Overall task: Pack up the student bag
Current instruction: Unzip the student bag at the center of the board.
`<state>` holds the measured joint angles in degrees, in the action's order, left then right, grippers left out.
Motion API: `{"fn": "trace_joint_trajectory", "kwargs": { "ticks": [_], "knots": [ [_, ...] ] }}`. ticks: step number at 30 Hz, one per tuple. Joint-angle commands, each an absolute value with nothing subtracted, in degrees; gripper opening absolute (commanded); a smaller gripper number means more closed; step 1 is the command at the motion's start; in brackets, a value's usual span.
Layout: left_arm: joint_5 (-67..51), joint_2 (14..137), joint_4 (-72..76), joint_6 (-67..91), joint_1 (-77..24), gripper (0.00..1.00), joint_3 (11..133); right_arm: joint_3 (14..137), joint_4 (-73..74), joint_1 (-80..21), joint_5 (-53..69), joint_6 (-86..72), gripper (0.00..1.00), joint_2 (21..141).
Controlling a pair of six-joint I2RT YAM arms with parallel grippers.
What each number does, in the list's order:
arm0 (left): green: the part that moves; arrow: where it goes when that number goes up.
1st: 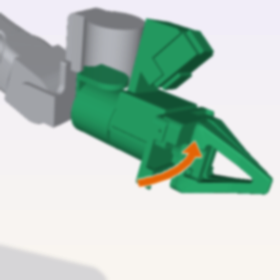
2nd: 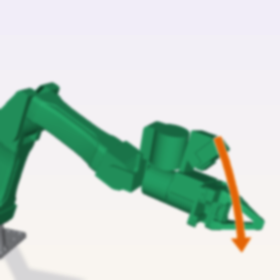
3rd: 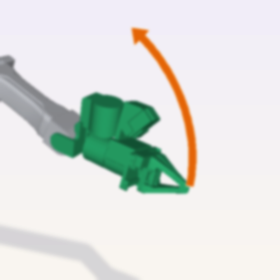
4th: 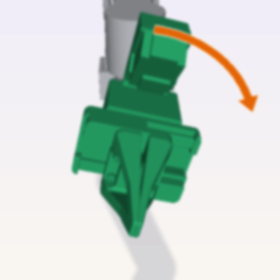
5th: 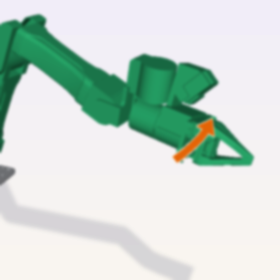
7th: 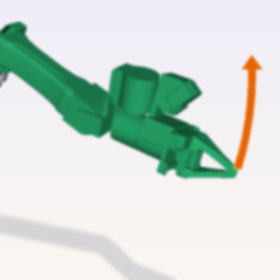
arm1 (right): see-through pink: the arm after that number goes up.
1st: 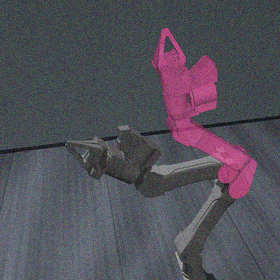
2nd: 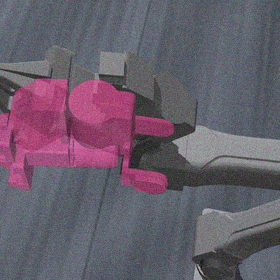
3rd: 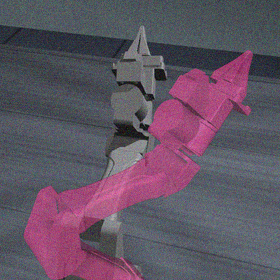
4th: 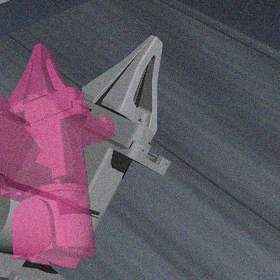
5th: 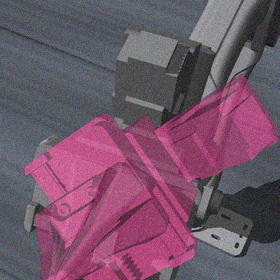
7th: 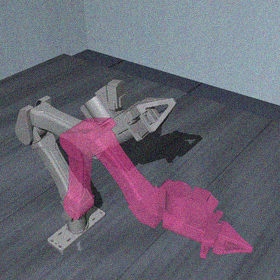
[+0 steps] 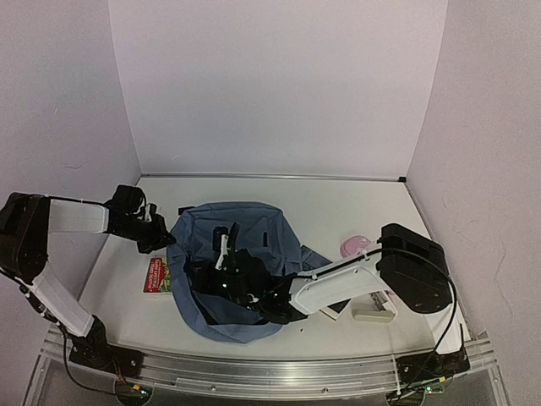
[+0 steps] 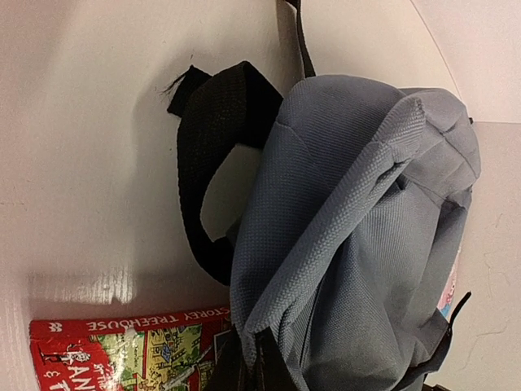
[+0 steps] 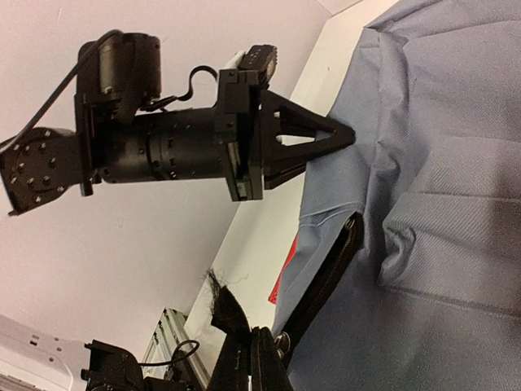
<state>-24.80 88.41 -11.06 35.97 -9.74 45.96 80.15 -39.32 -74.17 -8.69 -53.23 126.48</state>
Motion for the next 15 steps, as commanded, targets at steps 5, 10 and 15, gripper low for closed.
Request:
{"fn": "trace_joint_trajectory", "kwargs": {
  "ticks": [5, 10, 15],
  "knots": [
    [-18.14, 93.45, -8.75, 34.78, -7.93, 0.0, 53.11, 75.68, -43.15, -78.22, -5.89, -51.51, 0.0, 118.23],
    [-17.54, 96.84, -9.67, 33.83, -7.51, 0.0, 57.28, 73.56, -42.89, -80.52, -5.84, -51.95, 0.0, 116.97],
    [-17.04, 99.89, -10.98, 32.61, -7.47, 0.0, 61.85, 71.8, -41.7, -82.36, -6.43, -52.37, 0.0, 115.96]
  ]
}}
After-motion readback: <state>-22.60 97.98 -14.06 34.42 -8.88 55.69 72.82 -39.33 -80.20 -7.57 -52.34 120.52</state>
